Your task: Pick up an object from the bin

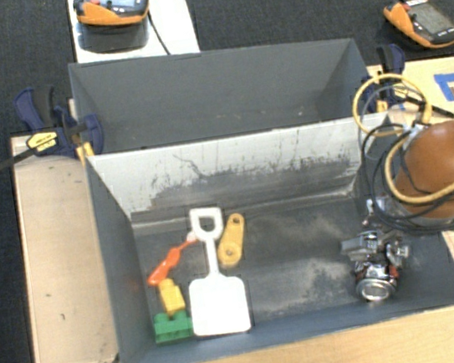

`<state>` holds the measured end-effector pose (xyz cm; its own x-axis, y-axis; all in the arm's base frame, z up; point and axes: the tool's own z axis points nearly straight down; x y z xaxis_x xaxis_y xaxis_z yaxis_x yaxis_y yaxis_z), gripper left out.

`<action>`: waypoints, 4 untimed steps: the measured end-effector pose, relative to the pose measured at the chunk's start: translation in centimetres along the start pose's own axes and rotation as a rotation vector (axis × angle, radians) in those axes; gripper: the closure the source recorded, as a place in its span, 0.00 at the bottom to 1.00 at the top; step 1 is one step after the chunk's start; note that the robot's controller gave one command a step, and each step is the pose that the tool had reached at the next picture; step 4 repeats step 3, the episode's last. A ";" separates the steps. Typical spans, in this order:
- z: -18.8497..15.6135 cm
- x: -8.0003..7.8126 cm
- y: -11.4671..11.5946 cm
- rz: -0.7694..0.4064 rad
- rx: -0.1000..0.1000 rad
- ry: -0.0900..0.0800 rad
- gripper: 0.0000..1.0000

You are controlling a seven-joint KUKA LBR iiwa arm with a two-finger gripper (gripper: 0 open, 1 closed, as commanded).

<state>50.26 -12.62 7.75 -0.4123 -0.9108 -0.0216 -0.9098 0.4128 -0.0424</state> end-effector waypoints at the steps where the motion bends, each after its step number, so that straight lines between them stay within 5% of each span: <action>1: -0.1 -0.1 -0.1 0.000 0.002 -0.001 1.00; 4: -5.0 -0.1 0.0 0.004 -0.005 0.002 1.00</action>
Offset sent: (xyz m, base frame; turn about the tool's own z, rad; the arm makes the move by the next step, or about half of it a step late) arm 0.0002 0.0004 0.0478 0.0003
